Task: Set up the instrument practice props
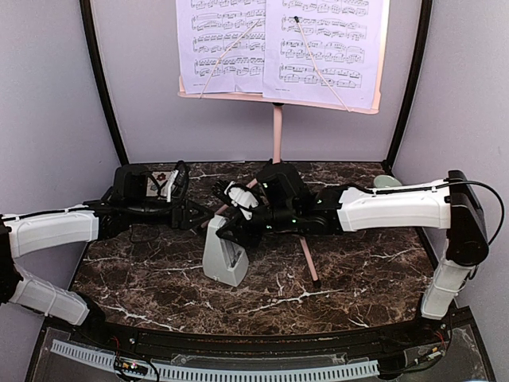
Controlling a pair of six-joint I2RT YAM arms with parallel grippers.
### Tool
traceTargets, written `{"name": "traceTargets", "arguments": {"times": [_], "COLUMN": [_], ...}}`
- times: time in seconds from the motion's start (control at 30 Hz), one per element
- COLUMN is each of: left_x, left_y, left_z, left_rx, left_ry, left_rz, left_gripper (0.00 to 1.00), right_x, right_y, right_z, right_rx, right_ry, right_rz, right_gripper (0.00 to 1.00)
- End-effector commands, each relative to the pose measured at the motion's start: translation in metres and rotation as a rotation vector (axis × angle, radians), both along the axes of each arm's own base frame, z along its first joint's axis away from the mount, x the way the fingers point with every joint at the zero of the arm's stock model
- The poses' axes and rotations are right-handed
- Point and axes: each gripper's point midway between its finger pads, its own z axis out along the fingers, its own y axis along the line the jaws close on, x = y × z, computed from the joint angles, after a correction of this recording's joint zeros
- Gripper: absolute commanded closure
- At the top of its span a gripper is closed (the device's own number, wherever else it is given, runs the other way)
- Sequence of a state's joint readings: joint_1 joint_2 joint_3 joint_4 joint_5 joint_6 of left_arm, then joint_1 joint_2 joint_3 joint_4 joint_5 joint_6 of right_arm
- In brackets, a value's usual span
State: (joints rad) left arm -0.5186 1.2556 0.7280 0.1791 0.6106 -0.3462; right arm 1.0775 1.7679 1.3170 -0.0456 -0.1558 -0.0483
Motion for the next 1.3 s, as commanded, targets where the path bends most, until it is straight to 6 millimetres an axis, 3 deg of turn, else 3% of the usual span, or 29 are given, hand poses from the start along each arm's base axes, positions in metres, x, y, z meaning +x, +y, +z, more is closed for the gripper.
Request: {"name": "traceTargets", "arguments": {"times": [0.0, 0.5, 0.77, 1.0, 1.27], "left_x": [-0.004, -0.015, -0.020, -0.020, -0.018], "left_y": [-0.005, -0.008, -0.011, -0.012, -0.012], "left_z": [0.011, -0.009, -0.004, -0.003, -0.020], "left_rx": [-0.028, 0.036, 0.020, -0.010, 0.022], "left_ry": [0.040, 0.109, 0.127, 0.166, 0.246], "left_rz": [0.023, 0.034, 0.019, 0.037, 0.057], "left_gripper": [0.31, 0.30, 0.22, 0.22, 0.24], "right_x": [0.001, 0.002, 0.003, 0.005, 0.004], "right_y": [0.008, 0.010, 0.013, 0.013, 0.010], "right_z": [0.015, 0.012, 0.011, 0.008, 0.009], "right_rx": [0.040, 0.029, 0.025, 0.017, 0.013], "right_ry": [-0.033, -0.031, -0.035, -0.037, -0.041], "right_rz": [0.004, 0.008, 0.010, 0.004, 0.001], "right_gripper": [0.60, 0.60, 0.60, 0.59, 0.59]}}
